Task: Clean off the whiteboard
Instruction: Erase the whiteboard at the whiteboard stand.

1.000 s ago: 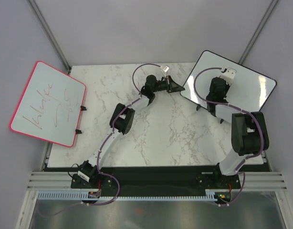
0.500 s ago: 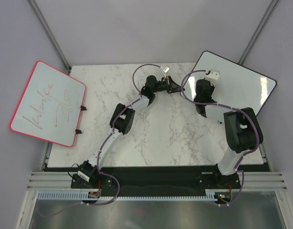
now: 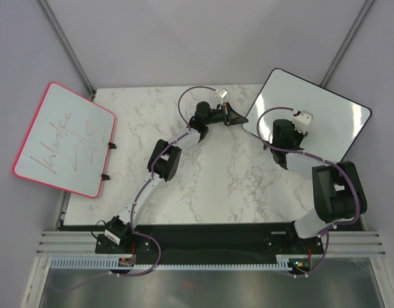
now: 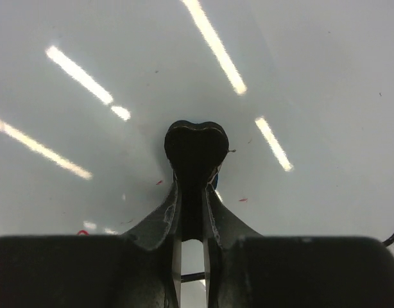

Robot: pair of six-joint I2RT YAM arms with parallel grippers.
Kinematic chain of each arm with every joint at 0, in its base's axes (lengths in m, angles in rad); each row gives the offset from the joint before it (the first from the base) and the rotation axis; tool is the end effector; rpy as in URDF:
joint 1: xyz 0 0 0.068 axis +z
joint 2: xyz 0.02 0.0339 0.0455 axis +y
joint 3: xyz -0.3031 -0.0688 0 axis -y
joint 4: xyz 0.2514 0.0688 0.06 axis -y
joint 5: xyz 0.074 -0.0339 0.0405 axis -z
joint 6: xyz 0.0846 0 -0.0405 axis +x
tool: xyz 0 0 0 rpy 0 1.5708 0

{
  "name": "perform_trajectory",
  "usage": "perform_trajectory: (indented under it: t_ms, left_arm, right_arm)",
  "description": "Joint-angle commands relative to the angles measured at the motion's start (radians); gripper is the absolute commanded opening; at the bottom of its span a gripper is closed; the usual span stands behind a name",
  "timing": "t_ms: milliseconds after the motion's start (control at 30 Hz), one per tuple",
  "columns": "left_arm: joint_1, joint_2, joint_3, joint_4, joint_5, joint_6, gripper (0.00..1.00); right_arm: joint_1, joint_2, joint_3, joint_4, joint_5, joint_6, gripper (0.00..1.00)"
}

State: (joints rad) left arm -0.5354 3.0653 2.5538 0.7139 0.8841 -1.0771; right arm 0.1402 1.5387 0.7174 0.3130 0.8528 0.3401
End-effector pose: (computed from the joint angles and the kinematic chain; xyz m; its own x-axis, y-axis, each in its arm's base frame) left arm 0.5651 -0.4113 0.0915 -0.7766 -0.1884 -0.6011 0.6143 -0.0151 -0.7889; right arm 0.3443 -0.0158 0.2102 -0.2677 0.1839 -0.9458 0.6882 0.7235 -0.0541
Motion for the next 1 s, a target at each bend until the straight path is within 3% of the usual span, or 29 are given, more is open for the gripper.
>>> perform_trajectory:
  t_ms: [0, 100, 267, 367, 467, 667, 800, 967]
  left_arm:
    - [-0.028, -0.005, 0.051, 0.030, -0.020, 0.009, 0.02]
    - [-0.028, -0.005, 0.051, 0.030, -0.020, 0.009, 0.02]
    - [-0.028, -0.005, 0.052, 0.029, -0.022, 0.011, 0.02]
    - [-0.028, -0.005, 0.052, 0.029, -0.022, 0.011, 0.02]
    - [-0.028, -0.005, 0.051, 0.030, -0.022, 0.009, 0.02]
    - [-0.028, -0.004, 0.052, 0.029, -0.022, 0.009, 0.02]
    - [-0.028, -0.004, 0.052, 0.030, -0.022, 0.009, 0.02]
    - [-0.028, -0.002, 0.054, 0.032, -0.022, 0.006, 0.02]
  right_arm:
    - [0.093, 0.115, 0.092, -0.097, 0.073, -0.064, 0.00]
    - [0.179, 0.188, 0.177, -0.135, 0.088, -0.125, 0.00]
    - [0.206, 0.172, 0.151, -0.063, 0.023, -0.207, 0.00]
    - [0.206, 0.201, 0.191, -0.077, -0.153, -0.285, 0.00]
    - [0.206, 0.224, 0.224, -0.106, -0.158, -0.303, 0.00]
    - [0.206, 0.182, 0.162, 0.067, -0.368, -0.466, 0.00]
    - [0.206, 0.228, 0.206, 0.018, -0.397, -0.518, 0.00]
    - [0.179, 0.193, 0.160, 0.084, -0.341, -0.544, 0.00]
